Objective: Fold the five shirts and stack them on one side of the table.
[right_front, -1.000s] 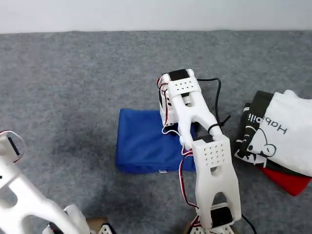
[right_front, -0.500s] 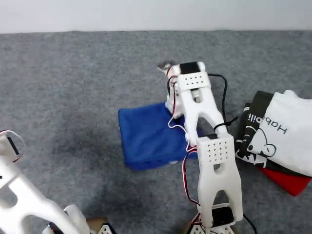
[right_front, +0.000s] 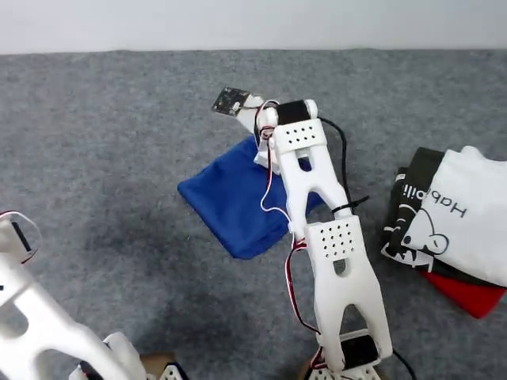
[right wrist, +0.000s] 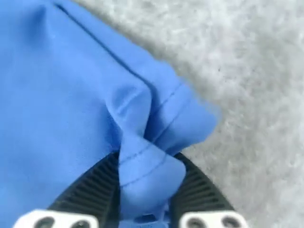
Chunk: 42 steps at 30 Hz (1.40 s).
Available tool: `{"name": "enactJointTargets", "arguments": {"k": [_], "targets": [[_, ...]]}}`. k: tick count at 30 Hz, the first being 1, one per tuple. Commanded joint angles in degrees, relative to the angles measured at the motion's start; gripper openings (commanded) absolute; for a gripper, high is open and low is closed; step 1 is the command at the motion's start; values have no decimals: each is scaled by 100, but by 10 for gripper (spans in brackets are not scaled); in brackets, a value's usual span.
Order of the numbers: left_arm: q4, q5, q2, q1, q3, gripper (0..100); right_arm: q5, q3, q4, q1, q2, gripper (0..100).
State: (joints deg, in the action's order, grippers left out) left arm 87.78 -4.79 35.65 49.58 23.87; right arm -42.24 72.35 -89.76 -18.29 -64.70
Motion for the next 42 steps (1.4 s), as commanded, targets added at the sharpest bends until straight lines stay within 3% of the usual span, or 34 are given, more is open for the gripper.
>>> {"name": "enactJointTargets", "arguments": {"k": [1, 8, 11, 16, 23, 33, 40, 42], "targets": [[-88, 18, 114, -18, -207, 5, 1037, 668, -312, 119, 207, 217], [-88, 26, 114, -18, -207, 5, 2884, 1635, -708, 567, 259, 235], [-79, 26, 114, -18, -207, 5, 3323, 1925, -1314, 593, 338, 235], [-88, 26, 114, -18, -207, 5, 4167, 1758, -1341, 593, 840, 235], [-88, 26, 114, -18, -207, 5, 4791, 158, -1332, 453, 2158, 237], [-132, 44, 149, -18, -57, 5, 6804, -3156, -1323, 198, 3916, 244], [-202, 26, 158, -9, 198, 5, 7842, -3807, -1288, -295, 3670, 467], [-202, 26, 158, -9, 198, 5, 7974, -3807, -1209, -453, 3407, 491]]}}
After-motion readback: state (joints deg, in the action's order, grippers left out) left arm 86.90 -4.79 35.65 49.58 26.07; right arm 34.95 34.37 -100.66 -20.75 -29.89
